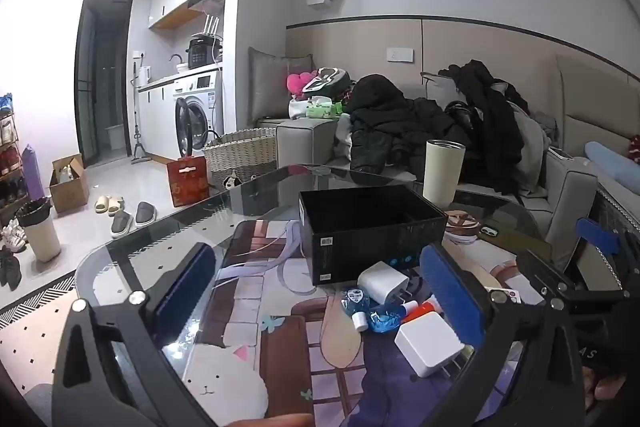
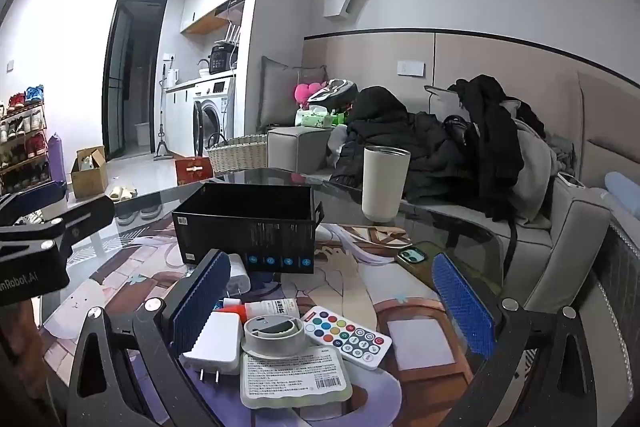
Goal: Organize rigid objects
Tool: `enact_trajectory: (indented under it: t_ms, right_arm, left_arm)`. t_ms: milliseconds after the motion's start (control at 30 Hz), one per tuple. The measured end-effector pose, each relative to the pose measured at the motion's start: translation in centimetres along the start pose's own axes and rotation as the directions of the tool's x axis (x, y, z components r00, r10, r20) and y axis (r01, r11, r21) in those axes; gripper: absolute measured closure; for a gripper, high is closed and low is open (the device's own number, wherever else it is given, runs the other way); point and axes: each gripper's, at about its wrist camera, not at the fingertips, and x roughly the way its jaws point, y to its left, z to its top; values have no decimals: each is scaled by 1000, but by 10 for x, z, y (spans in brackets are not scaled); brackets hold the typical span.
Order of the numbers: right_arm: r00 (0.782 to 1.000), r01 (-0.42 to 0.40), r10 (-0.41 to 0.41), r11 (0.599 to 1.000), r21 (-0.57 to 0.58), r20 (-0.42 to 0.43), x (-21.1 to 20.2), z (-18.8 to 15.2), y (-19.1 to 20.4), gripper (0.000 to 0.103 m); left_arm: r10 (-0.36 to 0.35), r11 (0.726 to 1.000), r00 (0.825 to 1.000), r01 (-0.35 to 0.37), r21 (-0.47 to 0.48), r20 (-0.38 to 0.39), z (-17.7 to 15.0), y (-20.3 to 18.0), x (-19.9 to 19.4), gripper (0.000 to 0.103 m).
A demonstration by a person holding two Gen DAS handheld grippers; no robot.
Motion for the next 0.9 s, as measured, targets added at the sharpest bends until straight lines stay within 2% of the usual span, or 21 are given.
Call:
enact_trajectory:
  t_ms: [633,900]
  right_arm:
    - [1000,5,-5,1000,-7,-11,2,1,-1,0]
    - [1000,11,-11,1000,-13,-7,2,-2,3,0]
  left_arm:
    - [-37,999,998,37,14,42,3,-2,-10,0]
    - [-35,999,999,35,9,36,3,-1,-11,0]
